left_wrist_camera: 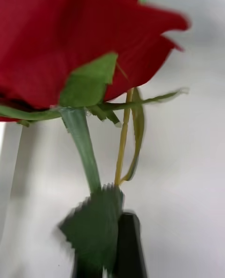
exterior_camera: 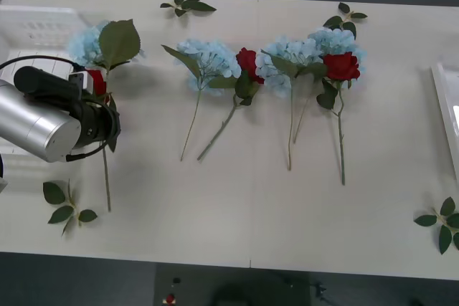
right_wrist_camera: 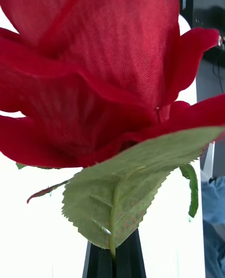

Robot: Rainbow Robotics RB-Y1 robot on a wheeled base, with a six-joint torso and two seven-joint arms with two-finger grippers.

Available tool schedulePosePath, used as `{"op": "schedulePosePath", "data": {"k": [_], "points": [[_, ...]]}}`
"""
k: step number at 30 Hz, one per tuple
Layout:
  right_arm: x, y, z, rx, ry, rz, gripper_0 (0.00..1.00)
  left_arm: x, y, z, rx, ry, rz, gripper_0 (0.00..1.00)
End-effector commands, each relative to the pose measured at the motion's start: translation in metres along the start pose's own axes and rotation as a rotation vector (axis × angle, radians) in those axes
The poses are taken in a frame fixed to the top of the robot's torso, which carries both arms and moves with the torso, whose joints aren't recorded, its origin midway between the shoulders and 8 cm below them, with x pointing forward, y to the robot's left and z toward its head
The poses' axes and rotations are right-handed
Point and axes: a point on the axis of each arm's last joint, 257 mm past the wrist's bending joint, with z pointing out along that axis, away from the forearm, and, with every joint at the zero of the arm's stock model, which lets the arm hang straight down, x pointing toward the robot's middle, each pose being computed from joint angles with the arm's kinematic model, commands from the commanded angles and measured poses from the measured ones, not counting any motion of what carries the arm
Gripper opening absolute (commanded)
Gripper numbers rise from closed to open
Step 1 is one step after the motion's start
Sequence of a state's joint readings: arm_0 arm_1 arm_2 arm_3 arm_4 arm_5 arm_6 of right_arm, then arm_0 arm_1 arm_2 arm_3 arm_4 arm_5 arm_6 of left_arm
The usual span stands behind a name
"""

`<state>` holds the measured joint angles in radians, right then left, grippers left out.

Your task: Put the red flowers into the right box and the blue flowers into the left box

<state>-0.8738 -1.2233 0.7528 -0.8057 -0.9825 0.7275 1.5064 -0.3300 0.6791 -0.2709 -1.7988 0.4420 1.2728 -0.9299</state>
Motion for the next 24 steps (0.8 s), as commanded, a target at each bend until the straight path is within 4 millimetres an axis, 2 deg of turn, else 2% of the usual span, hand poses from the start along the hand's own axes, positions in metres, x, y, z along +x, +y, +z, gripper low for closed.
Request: {"op": "schedulePosePath", "data": {"k": [1, 3, 4, 5, 7, 8, 17, 20, 21, 23, 24], "points": [[0.001, -0.014, 0.002, 0.015, -0.027, 0.080, 0.00, -0.013, -0.004, -0.007, 0.005, -0.031, -0.009, 0.95], [0.005, -0.017, 0.005, 0.018, -0.038, 0.086, 0.00, -0.012, -0.004, -0.007, 0.004, -0.029, -0.008, 0.95], [0.005, -0.016, 0.007, 0.015, -0.049, 0.090, 0.04, -0.012, -0.004, -0.007, 0.004, -0.029, -0.008, 0.95], [0.007, -0.016, 0.008, 0.016, -0.049, 0.090, 0.14, -0.011, -0.004, -0.007, 0.003, -0.028, -0.008, 0.95], [0.006, -0.017, 0.009, 0.013, -0.057, 0.102, 0.87, -0.010, -0.003, -0.006, 0.001, -0.026, -0.007, 0.95], [0.008, -0.017, 0.009, 0.014, -0.054, 0.105, 1.00, -0.009, -0.003, -0.006, 0.001, -0.024, -0.006, 0.95], [0.002, -0.006, 0.007, -0.021, -0.062, 0.136, 1.00, 0.010, 0.003, 0.013, -0.061, 0.002, 0.057, 0.95], [0.001, 0.011, 0.005, -0.077, -0.062, 0.169, 1.00, 0.015, 0.001, 0.021, -0.063, 0.009, 0.055, 0.95], [-0.001, 0.023, 0.002, -0.112, -0.065, 0.181, 1.00, 0.017, 0.000, 0.025, -0.063, 0.012, 0.051, 0.94], [-0.002, 0.042, -0.003, -0.165, -0.060, 0.196, 1.00, 0.019, -0.001, 0.028, -0.062, 0.016, 0.046, 0.88], [-0.003, 0.058, -0.009, -0.207, -0.051, 0.200, 1.00, 0.018, -0.002, 0.029, -0.062, 0.014, 0.044, 0.80]]}}
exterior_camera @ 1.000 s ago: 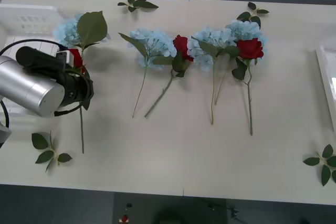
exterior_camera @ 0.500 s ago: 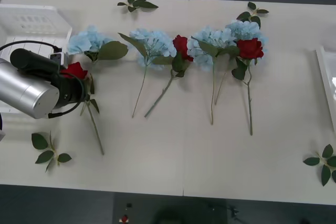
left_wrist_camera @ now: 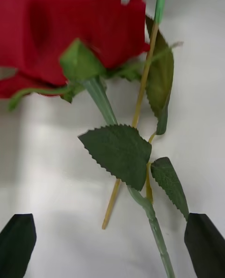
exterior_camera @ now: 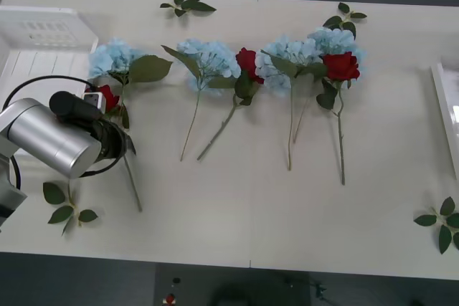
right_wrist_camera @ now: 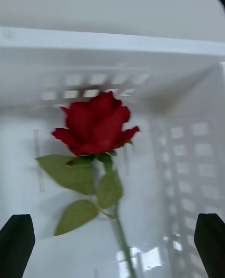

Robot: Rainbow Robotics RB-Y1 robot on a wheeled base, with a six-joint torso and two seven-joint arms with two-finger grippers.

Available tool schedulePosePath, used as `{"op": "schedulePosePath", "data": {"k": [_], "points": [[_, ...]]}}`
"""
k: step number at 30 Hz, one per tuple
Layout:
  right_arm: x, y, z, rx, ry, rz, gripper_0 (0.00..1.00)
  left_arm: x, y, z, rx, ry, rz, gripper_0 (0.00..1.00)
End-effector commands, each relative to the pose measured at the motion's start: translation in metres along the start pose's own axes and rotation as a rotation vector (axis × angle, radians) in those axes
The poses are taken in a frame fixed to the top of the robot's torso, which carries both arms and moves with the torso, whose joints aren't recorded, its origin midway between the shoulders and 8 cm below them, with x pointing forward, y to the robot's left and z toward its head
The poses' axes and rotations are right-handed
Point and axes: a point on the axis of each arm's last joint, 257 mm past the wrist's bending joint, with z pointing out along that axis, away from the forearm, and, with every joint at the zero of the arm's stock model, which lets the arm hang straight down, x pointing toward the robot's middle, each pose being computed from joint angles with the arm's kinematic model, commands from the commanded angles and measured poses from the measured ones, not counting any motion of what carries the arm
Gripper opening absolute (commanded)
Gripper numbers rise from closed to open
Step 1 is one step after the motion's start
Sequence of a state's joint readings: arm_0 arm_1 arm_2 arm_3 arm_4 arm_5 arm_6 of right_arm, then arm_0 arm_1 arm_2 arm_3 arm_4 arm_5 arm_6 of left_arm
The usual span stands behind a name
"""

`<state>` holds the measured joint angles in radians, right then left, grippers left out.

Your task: Put the red flowers into the right box and the blue flowers into the left box

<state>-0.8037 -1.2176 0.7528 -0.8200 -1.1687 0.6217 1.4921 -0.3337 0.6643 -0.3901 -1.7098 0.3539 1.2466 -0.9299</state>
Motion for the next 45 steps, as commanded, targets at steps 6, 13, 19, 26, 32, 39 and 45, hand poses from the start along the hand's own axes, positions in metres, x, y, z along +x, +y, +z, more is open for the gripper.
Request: {"op": "schedulePosePath", "data": {"k": [6, 13, 19, 26, 32, 39, 45], "points": [[0.000, 0.110, -0.040, -0.304, 0.063, 0.151, 1.00, -0.025, -0.021, -0.001, 0.024, -0.051, -0.045, 0.49], [0.036, 0.214, -0.069, -0.544, 0.179, 0.338, 1.00, -0.027, -0.028, 0.004, 0.017, -0.052, -0.052, 0.33], [0.053, 0.270, -0.064, -0.610, 0.175, 0.317, 1.00, -0.025, -0.030, 0.009, 0.015, -0.051, -0.051, 0.33], [0.054, 0.315, -0.042, -0.614, 0.104, 0.254, 1.00, -0.025, -0.031, 0.011, 0.020, -0.055, -0.048, 0.00], [0.052, 0.344, -0.035, -0.610, 0.061, 0.181, 1.00, -0.027, -0.036, 0.010, 0.039, -0.060, -0.050, 0.00], [0.045, 0.375, -0.032, -0.630, 0.031, 0.178, 0.14, -0.051, -0.070, -0.045, 0.170, -0.110, -0.060, 0.00], [0.042, 0.382, -0.032, -0.635, 0.025, 0.182, 0.00, -0.066, -0.065, -0.119, 0.230, -0.150, -0.047, 0.00]]}}
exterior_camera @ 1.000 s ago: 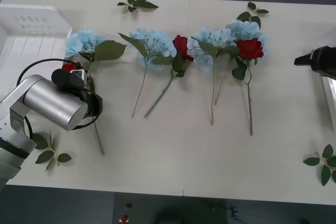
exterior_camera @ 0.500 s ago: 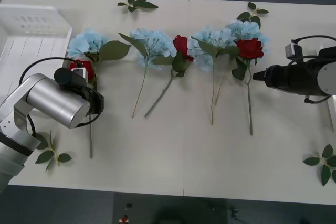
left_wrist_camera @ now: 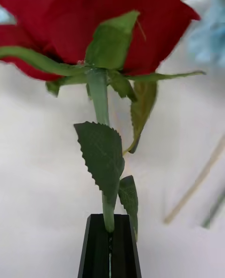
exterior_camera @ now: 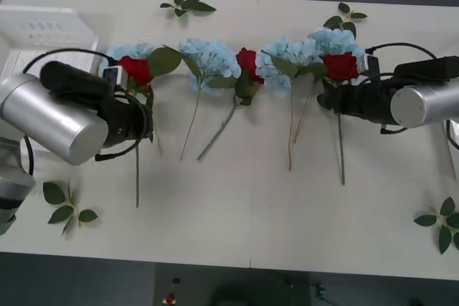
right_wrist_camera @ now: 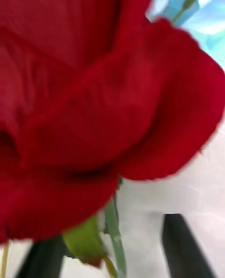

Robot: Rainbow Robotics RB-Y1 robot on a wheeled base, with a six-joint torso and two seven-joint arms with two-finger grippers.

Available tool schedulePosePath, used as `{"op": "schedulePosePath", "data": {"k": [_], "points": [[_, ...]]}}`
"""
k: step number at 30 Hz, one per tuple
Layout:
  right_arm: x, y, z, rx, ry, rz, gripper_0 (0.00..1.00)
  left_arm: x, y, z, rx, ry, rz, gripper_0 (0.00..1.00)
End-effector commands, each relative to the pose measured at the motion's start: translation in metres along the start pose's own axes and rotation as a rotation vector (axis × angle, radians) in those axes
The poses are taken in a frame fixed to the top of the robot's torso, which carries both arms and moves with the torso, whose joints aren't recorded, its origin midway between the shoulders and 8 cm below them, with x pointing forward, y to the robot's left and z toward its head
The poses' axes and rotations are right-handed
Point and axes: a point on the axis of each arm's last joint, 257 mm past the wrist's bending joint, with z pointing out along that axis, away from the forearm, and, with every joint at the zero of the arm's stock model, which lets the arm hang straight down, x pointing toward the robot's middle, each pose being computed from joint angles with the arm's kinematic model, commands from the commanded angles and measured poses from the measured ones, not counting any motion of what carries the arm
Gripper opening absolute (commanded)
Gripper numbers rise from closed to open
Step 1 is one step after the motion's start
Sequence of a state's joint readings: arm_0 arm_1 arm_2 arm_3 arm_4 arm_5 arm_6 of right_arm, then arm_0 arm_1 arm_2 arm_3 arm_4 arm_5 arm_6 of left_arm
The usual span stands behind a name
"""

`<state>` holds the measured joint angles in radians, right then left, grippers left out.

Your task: Put the red flowers into the right box and the blue flowers into the left box

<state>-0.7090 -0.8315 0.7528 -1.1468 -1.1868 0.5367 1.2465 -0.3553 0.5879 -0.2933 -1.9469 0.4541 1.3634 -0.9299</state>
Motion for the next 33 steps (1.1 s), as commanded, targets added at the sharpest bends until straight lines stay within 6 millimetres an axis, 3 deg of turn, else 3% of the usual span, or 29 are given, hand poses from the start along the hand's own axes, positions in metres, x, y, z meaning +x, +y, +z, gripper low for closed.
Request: {"op": "schedulePosePath", "data": {"k": [1, 5, 8, 12, 16, 17, 18, 23, 29, 33], "points": [[-0.027, 0.006, -0.007, -0.006, -0.045, 0.028, 0.00, -0.033, 0.010, -0.057, 0.010, -0.089, 0.003, 0.00], [-0.027, 0.006, -0.007, -0.009, -0.045, 0.032, 0.00, -0.041, 0.025, -0.094, -0.011, -0.147, 0.093, 0.00], [-0.032, 0.003, -0.013, -0.007, -0.052, 0.026, 0.00, -0.051, 0.022, -0.120, 0.021, -0.210, 0.142, 0.00], [-0.041, -0.001, -0.024, -0.003, -0.058, 0.012, 0.00, -0.074, -0.013, -0.145, 0.168, -0.317, 0.173, 0.00], [-0.045, -0.001, -0.028, -0.005, -0.064, 0.008, 0.00, -0.100, -0.047, -0.158, 0.307, -0.435, 0.165, 0.00], [-0.047, -0.001, -0.028, -0.007, -0.072, 0.010, 0.43, -0.106, -0.057, -0.161, 0.354, -0.470, 0.162, 0.00], [-0.048, -0.003, -0.029, -0.006, -0.076, 0.012, 1.00, -0.113, -0.069, -0.163, 0.405, -0.509, 0.172, 0.00], [-0.056, 0.001, -0.037, -0.016, -0.091, -0.003, 1.00, -0.125, -0.099, -0.164, 0.560, -0.605, 0.183, 0.00], [-0.073, 0.005, -0.068, -0.051, -0.120, -0.010, 1.00, -0.117, -0.123, -0.169, 0.679, -0.609, 0.195, 0.00], [-0.079, 0.018, -0.120, -0.126, -0.155, -0.048, 1.00, -0.097, -0.148, -0.182, 0.817, -0.548, 0.197, 0.00]]}}
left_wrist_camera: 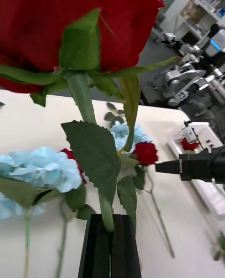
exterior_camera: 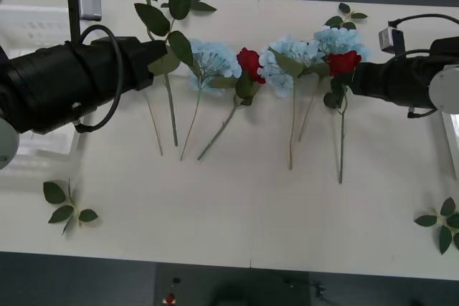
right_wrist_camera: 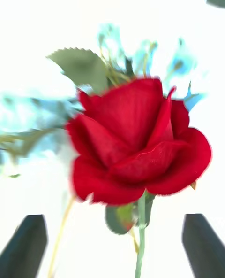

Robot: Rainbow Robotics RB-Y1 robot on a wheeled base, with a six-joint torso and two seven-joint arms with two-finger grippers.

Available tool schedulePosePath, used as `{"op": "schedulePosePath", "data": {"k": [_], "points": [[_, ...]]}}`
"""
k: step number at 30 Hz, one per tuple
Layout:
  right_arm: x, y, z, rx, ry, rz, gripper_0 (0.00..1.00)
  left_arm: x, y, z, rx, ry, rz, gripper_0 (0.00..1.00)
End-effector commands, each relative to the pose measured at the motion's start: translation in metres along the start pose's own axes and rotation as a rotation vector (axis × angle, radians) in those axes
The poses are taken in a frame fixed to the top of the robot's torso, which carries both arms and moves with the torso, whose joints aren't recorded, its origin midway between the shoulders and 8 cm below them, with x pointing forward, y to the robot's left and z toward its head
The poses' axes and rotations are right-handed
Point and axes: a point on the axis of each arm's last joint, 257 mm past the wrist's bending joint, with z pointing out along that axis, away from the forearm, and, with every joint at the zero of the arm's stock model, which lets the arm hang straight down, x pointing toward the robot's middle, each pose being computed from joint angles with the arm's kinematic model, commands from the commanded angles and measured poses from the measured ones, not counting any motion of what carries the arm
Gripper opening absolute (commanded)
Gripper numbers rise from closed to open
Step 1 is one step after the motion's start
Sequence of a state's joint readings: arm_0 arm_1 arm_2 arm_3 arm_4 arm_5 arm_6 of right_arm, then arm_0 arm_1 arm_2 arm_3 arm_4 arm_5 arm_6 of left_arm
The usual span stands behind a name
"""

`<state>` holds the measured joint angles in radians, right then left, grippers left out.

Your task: Put the red flowers into the right box and the blue flowers into the left box

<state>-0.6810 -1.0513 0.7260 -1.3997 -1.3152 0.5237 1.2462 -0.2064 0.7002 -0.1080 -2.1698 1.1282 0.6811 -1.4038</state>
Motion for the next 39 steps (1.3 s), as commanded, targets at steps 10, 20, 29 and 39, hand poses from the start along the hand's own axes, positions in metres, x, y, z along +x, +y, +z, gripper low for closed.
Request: {"op": "schedulePosePath", "data": {"k": [10, 20, 29, 39], "points": [[-0.008, 0.064, -0.136, -0.266, -0.046, -0.245, 1.00, -0.005, -0.049, -0.051, 0.413, 0.102, 0.011, 0.00], [0.041, 0.124, -0.187, -0.578, -0.013, -0.557, 1.00, -0.018, -0.052, -0.048, 0.597, -0.148, 0.164, 0.00], [0.070, 0.167, -0.196, -0.751, -0.096, -0.775, 1.00, -0.027, -0.086, 0.005, 0.622, -0.280, 0.025, 0.00], [0.087, 0.188, -0.188, -0.823, -0.159, -0.826, 1.00, -0.042, -0.123, 0.038, 0.648, -0.348, -0.098, 0.00]]}}
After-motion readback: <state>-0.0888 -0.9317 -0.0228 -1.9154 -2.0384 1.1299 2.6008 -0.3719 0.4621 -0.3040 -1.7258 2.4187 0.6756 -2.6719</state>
